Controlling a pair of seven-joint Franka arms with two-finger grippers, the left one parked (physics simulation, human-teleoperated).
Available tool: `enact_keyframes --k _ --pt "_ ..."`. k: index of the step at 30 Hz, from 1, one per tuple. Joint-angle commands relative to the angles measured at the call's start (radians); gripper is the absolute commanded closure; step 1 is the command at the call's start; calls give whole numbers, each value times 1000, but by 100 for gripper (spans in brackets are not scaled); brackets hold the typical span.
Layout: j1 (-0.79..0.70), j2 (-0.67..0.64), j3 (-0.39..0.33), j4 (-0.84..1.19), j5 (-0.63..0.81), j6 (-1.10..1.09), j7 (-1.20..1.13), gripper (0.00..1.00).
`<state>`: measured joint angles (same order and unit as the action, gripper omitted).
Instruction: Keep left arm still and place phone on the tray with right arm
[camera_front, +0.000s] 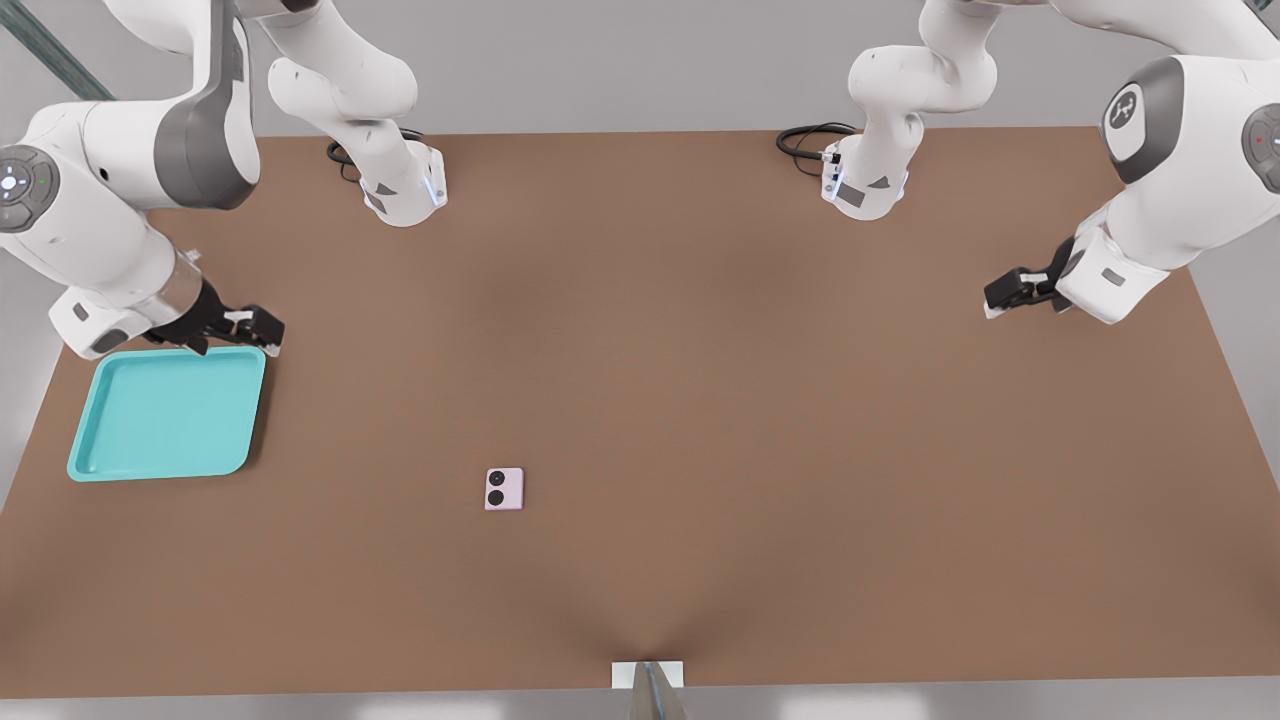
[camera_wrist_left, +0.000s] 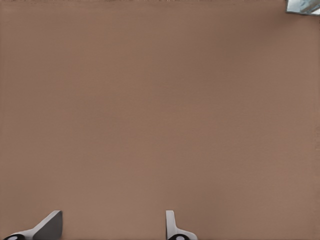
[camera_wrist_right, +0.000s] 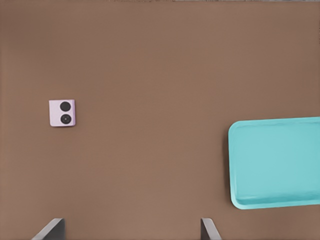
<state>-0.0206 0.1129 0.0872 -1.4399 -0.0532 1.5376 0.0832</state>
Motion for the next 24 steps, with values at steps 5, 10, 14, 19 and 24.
enact_keyframes --k 5,10,14,19,24 --pt "25 119 2 48 -4 87 64 0" --pt "142 557 3 323 -8 351 61 0" --pt "286 873 -4 670 -5 363 148 0" --pt "358 848 2 586 -1 375 313 0" --pt "344 720 23 328 42 391 377 0"
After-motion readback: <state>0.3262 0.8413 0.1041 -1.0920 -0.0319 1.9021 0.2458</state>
